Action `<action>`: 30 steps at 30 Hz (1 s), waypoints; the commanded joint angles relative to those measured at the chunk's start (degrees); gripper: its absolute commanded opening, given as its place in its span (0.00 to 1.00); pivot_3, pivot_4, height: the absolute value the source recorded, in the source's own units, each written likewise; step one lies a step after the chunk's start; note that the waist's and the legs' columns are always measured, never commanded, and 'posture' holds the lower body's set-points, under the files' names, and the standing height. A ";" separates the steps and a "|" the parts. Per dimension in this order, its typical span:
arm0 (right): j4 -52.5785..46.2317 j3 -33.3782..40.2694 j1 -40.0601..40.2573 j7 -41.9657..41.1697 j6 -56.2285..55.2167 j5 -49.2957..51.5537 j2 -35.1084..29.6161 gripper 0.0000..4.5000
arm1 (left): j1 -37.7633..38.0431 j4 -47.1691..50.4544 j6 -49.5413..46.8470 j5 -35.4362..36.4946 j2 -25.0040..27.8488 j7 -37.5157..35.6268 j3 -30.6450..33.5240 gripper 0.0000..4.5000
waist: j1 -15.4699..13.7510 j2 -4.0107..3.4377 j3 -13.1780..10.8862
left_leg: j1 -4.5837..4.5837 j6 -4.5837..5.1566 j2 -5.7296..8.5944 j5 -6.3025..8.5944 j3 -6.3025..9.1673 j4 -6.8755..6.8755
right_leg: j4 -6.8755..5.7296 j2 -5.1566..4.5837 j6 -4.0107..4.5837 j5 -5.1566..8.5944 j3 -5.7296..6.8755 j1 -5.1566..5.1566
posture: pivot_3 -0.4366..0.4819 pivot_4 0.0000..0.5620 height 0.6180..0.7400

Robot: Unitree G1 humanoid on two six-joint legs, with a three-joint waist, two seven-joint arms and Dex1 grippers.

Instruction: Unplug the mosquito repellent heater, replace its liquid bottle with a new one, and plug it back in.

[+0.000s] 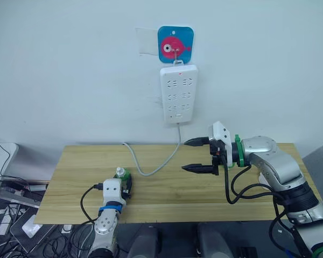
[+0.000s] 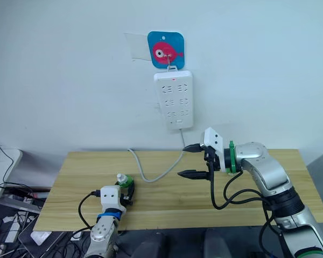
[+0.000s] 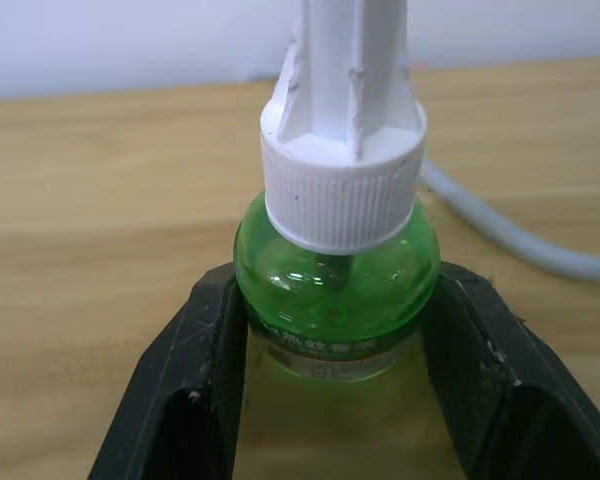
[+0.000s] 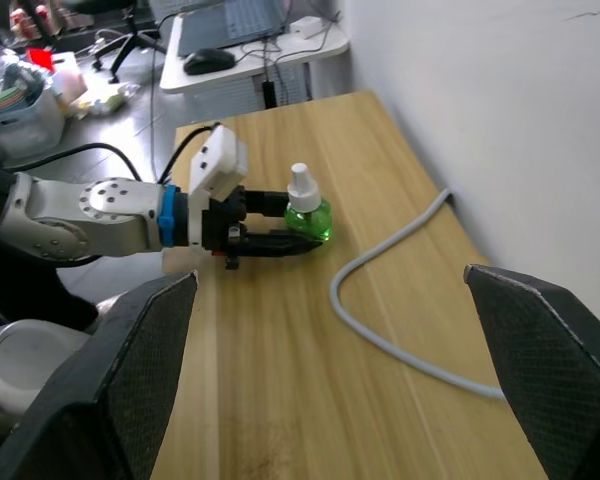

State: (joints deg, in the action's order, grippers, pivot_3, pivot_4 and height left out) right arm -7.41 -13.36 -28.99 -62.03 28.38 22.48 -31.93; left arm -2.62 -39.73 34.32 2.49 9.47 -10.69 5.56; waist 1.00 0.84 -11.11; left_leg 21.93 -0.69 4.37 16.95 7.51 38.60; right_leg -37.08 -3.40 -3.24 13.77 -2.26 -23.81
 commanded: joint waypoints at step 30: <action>-7.86 1.02 11.07 14.14 -3.83 -3.13 8.94 0.46 | -15.80 44.58 -49.71 13.13 17.81 -46.19 -19.70 0.48 | 2.79 -0.22 -0.35 | -0.01 -0.43 -0.07 -0.26 -0.14 -0.54 | 0.01 0.13 0.01 0.01 -0.14 -0.31 | 0.31 0.35 1.00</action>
State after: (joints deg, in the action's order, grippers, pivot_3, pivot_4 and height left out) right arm -13.67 -13.52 -18.00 -48.18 25.54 19.18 -22.48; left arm -18.17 3.29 -15.78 14.22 27.58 -56.23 -15.22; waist 3.80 0.62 -11.45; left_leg 21.92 -1.12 4.30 16.69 7.36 38.06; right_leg -37.08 -3.27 -3.23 13.78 -2.40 -24.12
